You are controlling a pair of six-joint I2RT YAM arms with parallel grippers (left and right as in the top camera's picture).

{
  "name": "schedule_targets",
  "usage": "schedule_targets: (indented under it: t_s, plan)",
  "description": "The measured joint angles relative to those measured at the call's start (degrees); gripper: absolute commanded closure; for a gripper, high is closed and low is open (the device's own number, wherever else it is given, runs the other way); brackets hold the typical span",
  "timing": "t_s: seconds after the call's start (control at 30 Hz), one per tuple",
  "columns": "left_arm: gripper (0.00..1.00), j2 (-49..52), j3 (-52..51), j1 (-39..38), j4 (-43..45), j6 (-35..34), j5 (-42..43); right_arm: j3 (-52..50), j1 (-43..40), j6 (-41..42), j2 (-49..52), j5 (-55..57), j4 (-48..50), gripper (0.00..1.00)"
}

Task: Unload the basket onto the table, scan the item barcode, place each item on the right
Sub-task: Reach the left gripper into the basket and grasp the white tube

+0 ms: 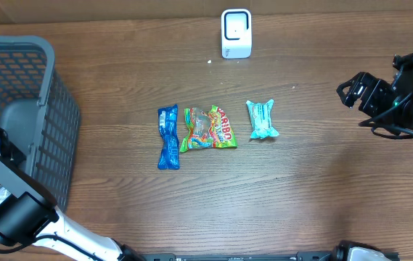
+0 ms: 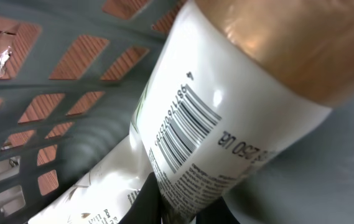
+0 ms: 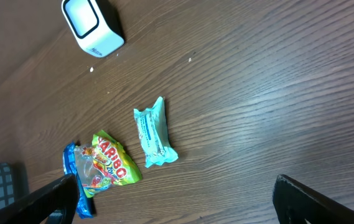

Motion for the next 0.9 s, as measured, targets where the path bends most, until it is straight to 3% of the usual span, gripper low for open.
schedule_targets:
  t_s: [0.27, 0.57, 0.77, 0.9]
  plan:
    - [0.96, 0.76, 4.04, -4.87, -6.03, 0.00, 5.66, 0.00, 0.00, 0.02, 0.00, 0.02, 0.00, 0.00]
    - [0.96, 3.19, 23.98, -14.45, -18.23, -0.24, 22.01, 0.00, 0.02, -0.02, 0.00, 0.00, -0.04, 0.00]
    - [0.96, 3.17, 37.62, -14.80, -24.92, -0.68, 24.70, 0.00, 0.00, 0.00, 0.00, 0.02, -0.02, 0.00]
    - [0.96, 3.17, 41.20, -14.69, -27.58, -0.94, 25.64, 0.00, 0.00, 0.00, 0.00, 0.02, -0.07, 0.00]
